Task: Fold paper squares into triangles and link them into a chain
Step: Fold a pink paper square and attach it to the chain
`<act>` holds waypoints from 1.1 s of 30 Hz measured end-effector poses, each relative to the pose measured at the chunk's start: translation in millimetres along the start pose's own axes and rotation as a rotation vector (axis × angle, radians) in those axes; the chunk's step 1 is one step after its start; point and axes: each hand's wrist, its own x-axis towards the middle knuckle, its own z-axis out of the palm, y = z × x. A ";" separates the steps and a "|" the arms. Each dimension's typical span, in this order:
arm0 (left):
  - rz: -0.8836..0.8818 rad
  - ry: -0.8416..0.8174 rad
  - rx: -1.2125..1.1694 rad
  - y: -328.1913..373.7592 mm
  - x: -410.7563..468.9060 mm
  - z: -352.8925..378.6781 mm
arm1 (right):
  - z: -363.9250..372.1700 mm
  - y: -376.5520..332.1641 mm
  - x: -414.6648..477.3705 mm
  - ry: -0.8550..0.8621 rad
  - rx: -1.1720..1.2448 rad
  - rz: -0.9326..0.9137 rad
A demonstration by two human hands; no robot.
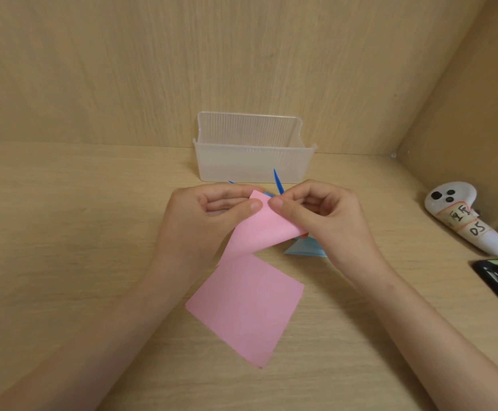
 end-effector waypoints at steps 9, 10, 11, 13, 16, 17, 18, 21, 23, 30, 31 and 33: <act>0.021 0.005 0.008 -0.5 0.5 -0.3 | -1.0 0.0 0.0 -0.019 -0.006 0.015; 0.023 0.004 0.014 -0.4 0.2 -0.4 | -1.0 0.6 0.2 -0.019 -0.005 0.019; 0.025 0.004 0.016 -0.3 0.2 -0.2 | -0.7 0.8 0.2 -0.019 0.001 0.022; 0.032 0.018 0.009 -0.1 -0.6 0.3 | -0.5 0.8 0.1 -0.021 0.010 0.025; 0.064 0.089 0.002 0.8 -0.6 0.6 | -1.9 -1.0 1.1 -0.011 0.040 0.020; 0.072 0.116 -0.014 1.5 0.0 0.3 | -2.6 -1.7 1.8 -0.012 0.059 0.019; 0.081 0.145 -0.039 2.7 0.5 -0.3 | -3.2 -1.9 2.4 -0.023 0.075 0.014; 0.099 0.212 -0.122 6.1 0.5 -1.4 | 0.3 -0.3 2.2 -0.078 0.102 0.024; 0.097 0.226 -0.171 7.3 -2.1 0.4 | 6.7 1.6 -0.3 -0.120 0.122 0.065; 0.099 0.207 -0.204 7.3 -12.9 9.1 | 17.8 1.6 -8.2 -0.075 0.227 0.177; 0.090 0.208 -0.225 7.5 -12.8 8.8 | 16.7 1.5 -7.3 -0.067 0.237 0.174; 0.043 0.209 -0.278 7.2 -12.4 8.9 | 14.6 3.3 -5.2 -0.053 0.249 0.176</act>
